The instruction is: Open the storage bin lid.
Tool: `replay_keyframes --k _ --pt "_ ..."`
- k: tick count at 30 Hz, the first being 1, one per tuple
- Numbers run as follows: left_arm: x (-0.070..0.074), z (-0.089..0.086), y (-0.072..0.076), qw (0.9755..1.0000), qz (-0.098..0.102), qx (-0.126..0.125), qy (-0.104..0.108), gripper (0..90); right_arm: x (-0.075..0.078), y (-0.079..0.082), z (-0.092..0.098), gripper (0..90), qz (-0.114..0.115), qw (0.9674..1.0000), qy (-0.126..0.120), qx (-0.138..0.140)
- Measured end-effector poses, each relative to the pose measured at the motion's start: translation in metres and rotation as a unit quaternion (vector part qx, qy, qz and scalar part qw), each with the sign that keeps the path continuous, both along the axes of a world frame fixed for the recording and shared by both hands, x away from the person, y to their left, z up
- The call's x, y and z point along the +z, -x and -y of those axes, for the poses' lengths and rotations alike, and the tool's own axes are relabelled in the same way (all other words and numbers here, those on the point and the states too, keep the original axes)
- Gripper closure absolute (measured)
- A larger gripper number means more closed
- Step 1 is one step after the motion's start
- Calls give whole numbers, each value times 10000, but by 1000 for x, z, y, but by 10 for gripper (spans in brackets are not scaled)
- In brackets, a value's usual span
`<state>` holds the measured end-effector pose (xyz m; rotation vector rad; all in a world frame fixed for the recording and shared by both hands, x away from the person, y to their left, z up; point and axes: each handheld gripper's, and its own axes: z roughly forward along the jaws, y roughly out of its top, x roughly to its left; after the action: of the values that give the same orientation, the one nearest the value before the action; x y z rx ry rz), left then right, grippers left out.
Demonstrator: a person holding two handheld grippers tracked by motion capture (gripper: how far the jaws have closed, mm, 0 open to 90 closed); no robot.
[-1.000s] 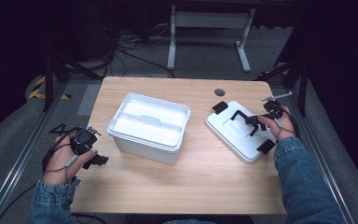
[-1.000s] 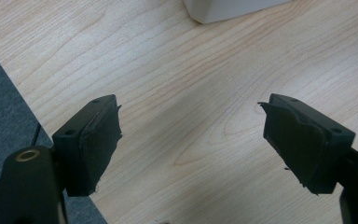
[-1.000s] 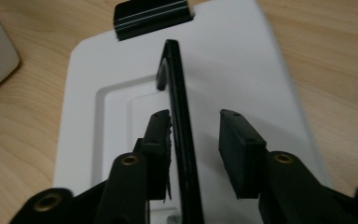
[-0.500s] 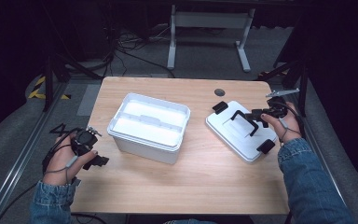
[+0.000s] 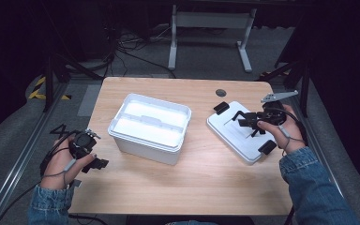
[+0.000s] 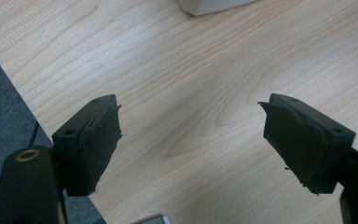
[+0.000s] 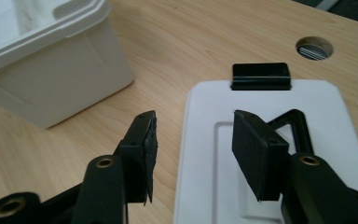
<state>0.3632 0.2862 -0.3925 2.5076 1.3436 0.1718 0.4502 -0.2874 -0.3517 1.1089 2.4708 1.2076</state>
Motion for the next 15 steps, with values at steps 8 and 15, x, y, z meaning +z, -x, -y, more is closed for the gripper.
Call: replay_keyframes --k 8,15 --pt "0 1 0 10000 -35 23 29 194 5 26 -17 506 41 9994 4 357" --pt "-1 3 -2 10000 -22 -42 8 194 2 43 -27 501 7 9986 52 531"
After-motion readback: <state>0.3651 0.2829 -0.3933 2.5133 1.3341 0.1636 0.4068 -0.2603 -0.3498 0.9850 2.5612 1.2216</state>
